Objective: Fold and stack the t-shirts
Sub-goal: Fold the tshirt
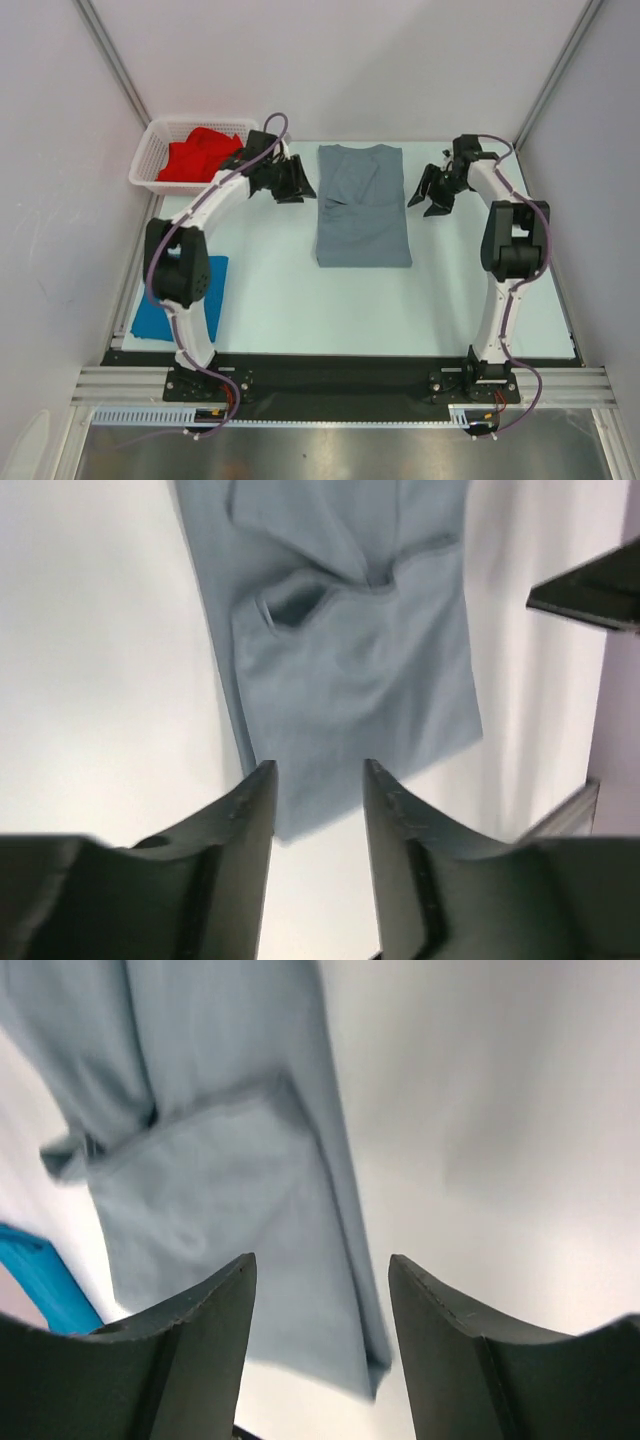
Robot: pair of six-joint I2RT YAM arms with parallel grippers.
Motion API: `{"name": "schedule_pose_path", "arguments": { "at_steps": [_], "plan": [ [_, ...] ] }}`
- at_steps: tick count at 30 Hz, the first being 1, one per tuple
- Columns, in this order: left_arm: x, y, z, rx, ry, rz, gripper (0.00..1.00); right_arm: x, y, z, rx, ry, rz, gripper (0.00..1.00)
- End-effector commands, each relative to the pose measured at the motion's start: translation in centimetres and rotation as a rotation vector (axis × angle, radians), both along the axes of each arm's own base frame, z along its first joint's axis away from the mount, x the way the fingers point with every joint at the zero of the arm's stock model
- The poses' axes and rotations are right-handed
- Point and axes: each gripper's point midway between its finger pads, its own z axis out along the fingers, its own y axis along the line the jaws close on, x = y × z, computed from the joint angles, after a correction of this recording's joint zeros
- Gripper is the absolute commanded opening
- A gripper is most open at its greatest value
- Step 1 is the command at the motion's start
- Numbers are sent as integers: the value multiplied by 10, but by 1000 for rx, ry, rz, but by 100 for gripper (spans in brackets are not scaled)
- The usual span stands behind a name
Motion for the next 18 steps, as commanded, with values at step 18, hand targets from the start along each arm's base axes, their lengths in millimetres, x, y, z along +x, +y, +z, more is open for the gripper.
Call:
{"name": "schedule_pose_path", "arguments": {
  "at_steps": [18],
  "plan": [
    [-97, -18, -25, -287, -82, -245, 52, -117, 35, 6, 222, -52, 79, 60]
  ]
}}
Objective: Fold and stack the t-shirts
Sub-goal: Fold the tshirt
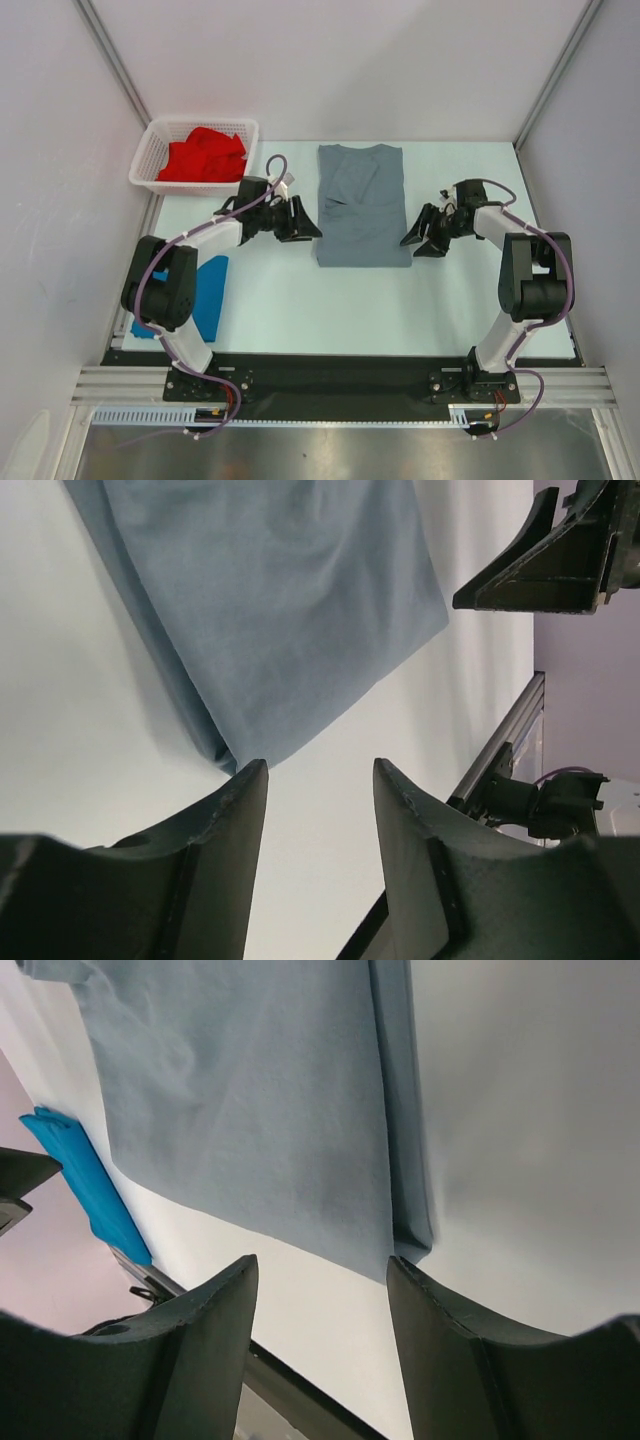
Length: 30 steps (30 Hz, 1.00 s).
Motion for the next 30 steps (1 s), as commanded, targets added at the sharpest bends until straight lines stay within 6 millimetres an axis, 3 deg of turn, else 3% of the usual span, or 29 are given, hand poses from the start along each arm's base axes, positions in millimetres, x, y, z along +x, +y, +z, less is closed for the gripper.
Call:
{"name": "schedule_pose_path", "arguments": {
  "at_steps": [1, 10, 14, 20, 23, 30],
  "plan": [
    [0, -7, 12, -61, -87, -49, 52, 8, 3, 10, 11, -80, 35, 59],
    [1, -9, -2, -52, -114, -83, 55, 3, 4, -2, 18, -69, 57, 61],
    [3, -11, -19, -56, -57, -89, 56, 3, 6, -1, 34, -71, 56, 63],
    [6, -7, -25, -43, -45, -43, 58, 9, 5, 1, 25, -77, 49, 68],
    [16, -4, -15, -56, -69, -21, 58, 20, 2, 5, 2, -103, 28, 68],
    [72, -3, -3, 39, -175, -16, 53, 92, -11, 14, -90, -243, 20, 63]
  ]
}}
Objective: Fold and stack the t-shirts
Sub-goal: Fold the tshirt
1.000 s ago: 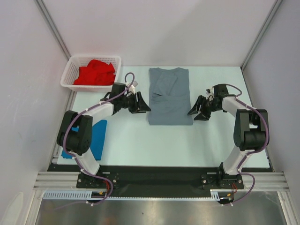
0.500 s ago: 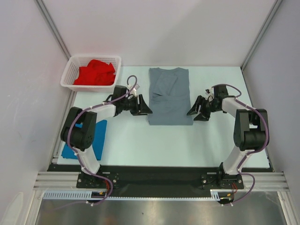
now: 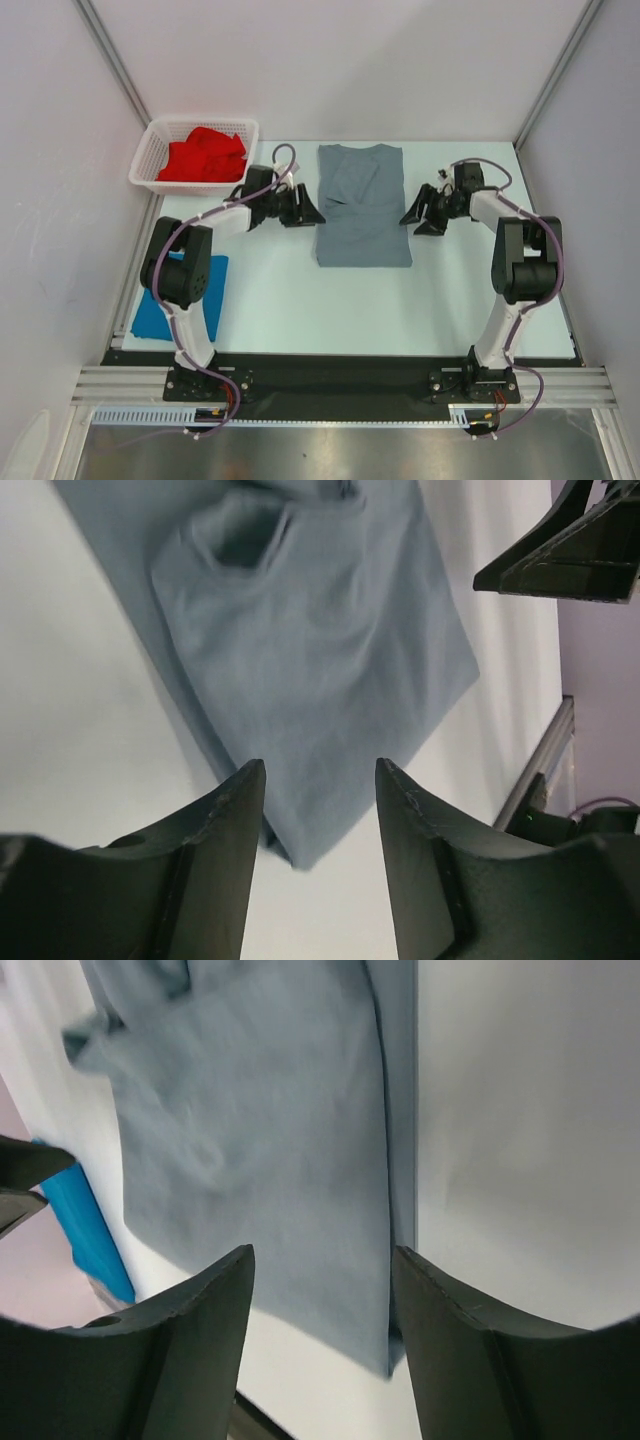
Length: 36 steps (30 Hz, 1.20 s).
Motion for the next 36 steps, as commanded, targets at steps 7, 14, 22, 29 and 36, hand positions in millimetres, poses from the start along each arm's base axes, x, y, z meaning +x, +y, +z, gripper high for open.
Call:
{"name": "schedule_pose_path", "arguments": {
  "at_steps": [7, 14, 22, 29, 36],
  "plan": [
    [85, 0, 17, 125, -199, -10, 54, 108, -2, 32, -29, -243, 25, 45],
    [98, -4, 8, 133, -212, -27, 59, 132, 13, 22, 30, -258, 67, 43],
    [105, -7, 0, 126, -193, -33, 61, 136, 20, 6, 14, -250, 109, 48],
    [112, -14, -4, 108, -171, -36, 60, 134, 22, -9, 5, -224, 125, 47],
    [117, -11, -6, 138, -188, -45, 60, 131, 24, -15, 4, -217, 151, 47]
  ]
}}
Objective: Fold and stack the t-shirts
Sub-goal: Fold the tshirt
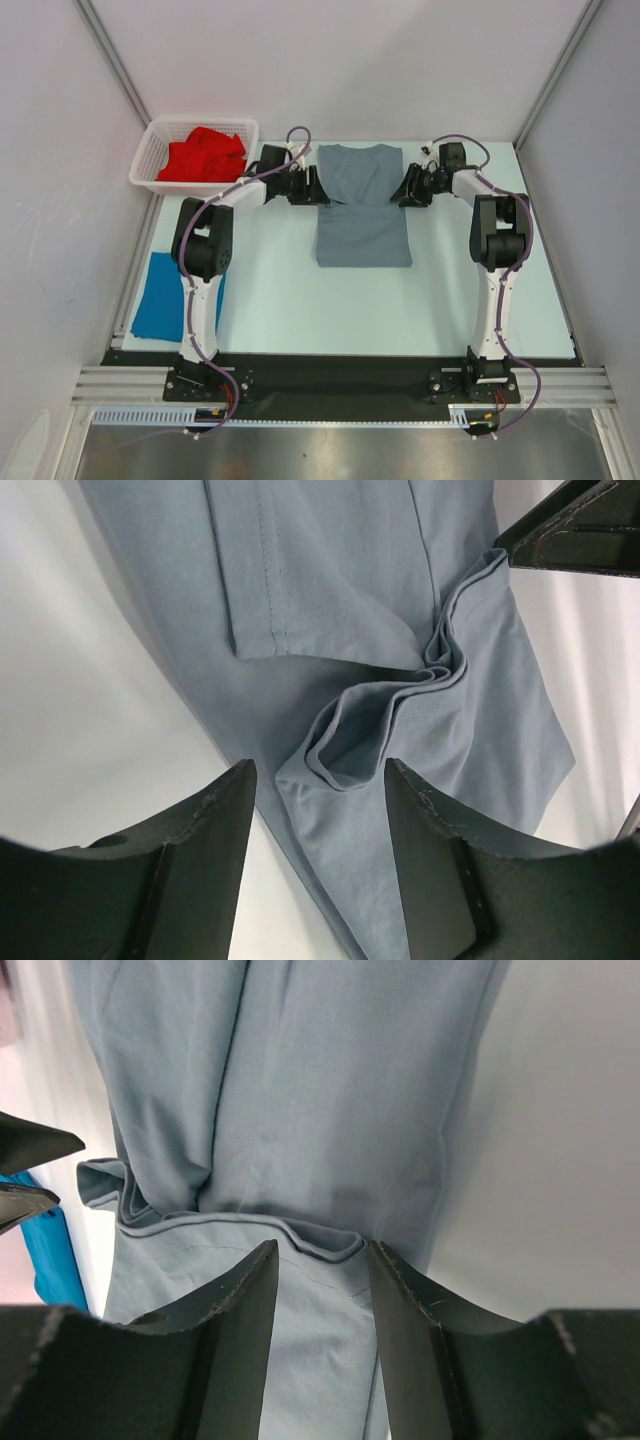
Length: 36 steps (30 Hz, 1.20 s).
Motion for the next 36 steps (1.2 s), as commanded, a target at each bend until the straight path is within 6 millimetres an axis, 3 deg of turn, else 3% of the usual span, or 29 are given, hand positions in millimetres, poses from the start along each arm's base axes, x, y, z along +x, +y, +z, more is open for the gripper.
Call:
{"name": "schedule_pose_path", "arguments": {
  "at_steps": [1, 13, 18, 26, 36],
  "plan": [
    [8, 1, 11, 6, -49, -22, 60, 5, 4, 8, 7, -35, 40, 47],
    [-9, -3, -8, 35, 4, -58, 61, 0, 8, 4, 20, -31, 75, 49],
    [-9, -2, -6, 46, -18, -75, 61, 0, 7, 4, 18, -32, 83, 52],
    [-1, -4, -10, 48, -1, -58, 61, 1, 11, -4, 41, -12, 80, 47],
    [-2, -18, 2, -52, 12, -75, 59, 1, 15, -6, 71, -3, 83, 45]
  ]
}}
